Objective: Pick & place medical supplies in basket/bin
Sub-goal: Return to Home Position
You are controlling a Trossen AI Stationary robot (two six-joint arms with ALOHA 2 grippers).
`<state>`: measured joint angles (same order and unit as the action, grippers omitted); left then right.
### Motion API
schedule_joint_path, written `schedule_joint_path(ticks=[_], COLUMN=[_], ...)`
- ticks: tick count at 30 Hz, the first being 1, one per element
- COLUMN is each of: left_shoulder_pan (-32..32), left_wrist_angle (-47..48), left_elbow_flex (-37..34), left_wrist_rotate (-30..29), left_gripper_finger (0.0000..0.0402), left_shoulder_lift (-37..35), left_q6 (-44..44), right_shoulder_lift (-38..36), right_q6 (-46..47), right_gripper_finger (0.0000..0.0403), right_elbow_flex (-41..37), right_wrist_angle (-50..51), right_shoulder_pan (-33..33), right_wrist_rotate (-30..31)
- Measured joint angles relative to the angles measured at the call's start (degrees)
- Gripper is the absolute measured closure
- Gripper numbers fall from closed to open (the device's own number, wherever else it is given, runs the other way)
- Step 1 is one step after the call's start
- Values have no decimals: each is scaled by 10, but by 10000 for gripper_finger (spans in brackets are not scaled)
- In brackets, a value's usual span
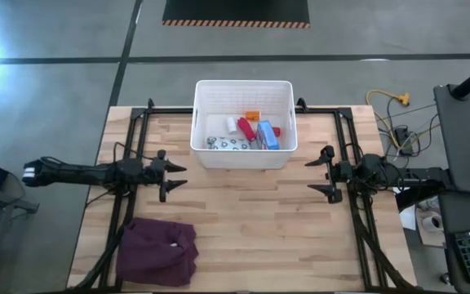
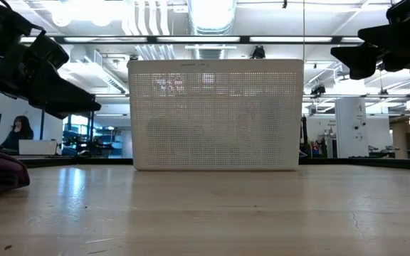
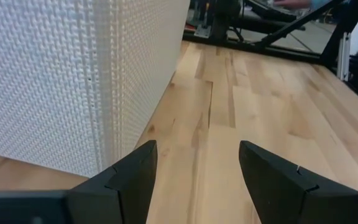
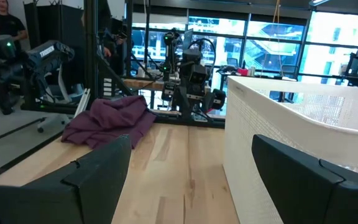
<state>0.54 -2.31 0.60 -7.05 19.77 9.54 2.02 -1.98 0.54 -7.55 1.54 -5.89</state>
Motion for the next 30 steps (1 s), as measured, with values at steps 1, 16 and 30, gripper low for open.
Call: schedule_joint_path(ticks=[1, 16, 30], left_shoulder_pan=[0, 0, 0], left_wrist_angle=[0, 0, 0], left_elbow_flex=[0, 0, 0], left_wrist_rotate=[0, 0, 0], left_gripper_finger=[189, 189, 189], left_shoulder_lift=[2, 19, 19], left_q6=[0, 0, 0], right_shoulder_lift=[0, 0, 0], right_q6=[0, 0, 0], right_gripper_finger=[76, 76, 76], right_elbow_flex=[0, 0, 0], right_wrist_angle=[0, 0, 0], right_shoulder_pan=[0, 0, 0], right_wrist_rotate=[0, 0, 0])
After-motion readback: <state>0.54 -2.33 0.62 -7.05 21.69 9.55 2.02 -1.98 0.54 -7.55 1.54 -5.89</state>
